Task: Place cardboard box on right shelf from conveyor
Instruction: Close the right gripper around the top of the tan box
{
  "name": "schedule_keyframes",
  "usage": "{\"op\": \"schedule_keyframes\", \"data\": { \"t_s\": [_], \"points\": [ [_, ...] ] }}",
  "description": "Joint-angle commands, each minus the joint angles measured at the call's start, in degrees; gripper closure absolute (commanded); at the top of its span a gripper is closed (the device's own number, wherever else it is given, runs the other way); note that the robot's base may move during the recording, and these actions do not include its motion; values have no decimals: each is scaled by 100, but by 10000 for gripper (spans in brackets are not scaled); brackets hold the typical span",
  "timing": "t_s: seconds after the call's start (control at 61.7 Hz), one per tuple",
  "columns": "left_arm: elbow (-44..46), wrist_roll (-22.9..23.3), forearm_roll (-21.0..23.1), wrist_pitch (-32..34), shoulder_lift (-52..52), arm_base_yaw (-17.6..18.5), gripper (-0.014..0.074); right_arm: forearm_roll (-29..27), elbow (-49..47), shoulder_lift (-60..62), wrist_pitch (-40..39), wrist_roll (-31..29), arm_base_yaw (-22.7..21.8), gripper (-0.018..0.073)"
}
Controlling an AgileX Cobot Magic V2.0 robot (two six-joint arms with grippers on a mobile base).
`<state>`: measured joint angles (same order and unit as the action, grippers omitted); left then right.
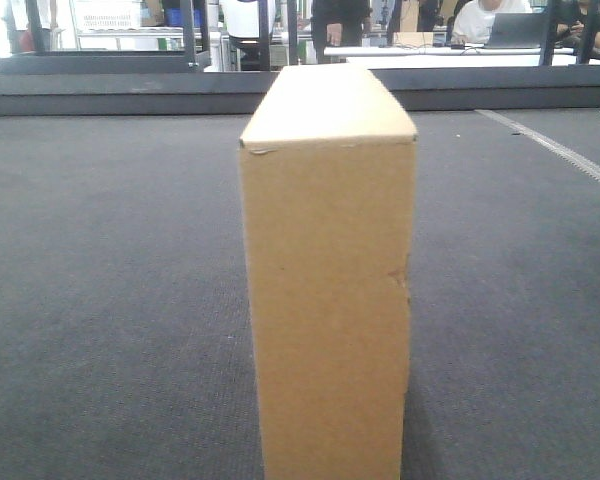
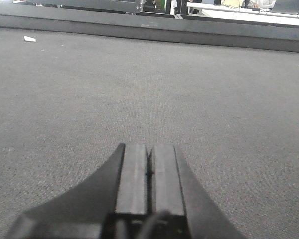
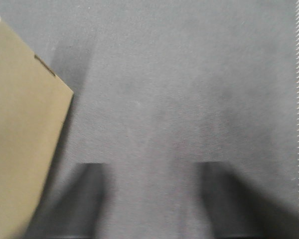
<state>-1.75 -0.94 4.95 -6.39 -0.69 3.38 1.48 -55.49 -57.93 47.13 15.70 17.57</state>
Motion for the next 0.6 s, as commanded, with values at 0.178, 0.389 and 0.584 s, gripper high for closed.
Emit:
{"op": "schedule_keyframes", "data": {
  "t_s": [0.178,0.389,0.584],
  "points": [
    [16,29,27,464,-38,19,715,593,-1638,-976,630,866,962,-74],
    [16,29,27,464,-38,19,715,937,-3013,-1980,1595,2001,1565,-74],
    [16,29,27,464,-38,19,715,1133,-3973,-2726,1944,2394,2062,-74]
  ]
}}
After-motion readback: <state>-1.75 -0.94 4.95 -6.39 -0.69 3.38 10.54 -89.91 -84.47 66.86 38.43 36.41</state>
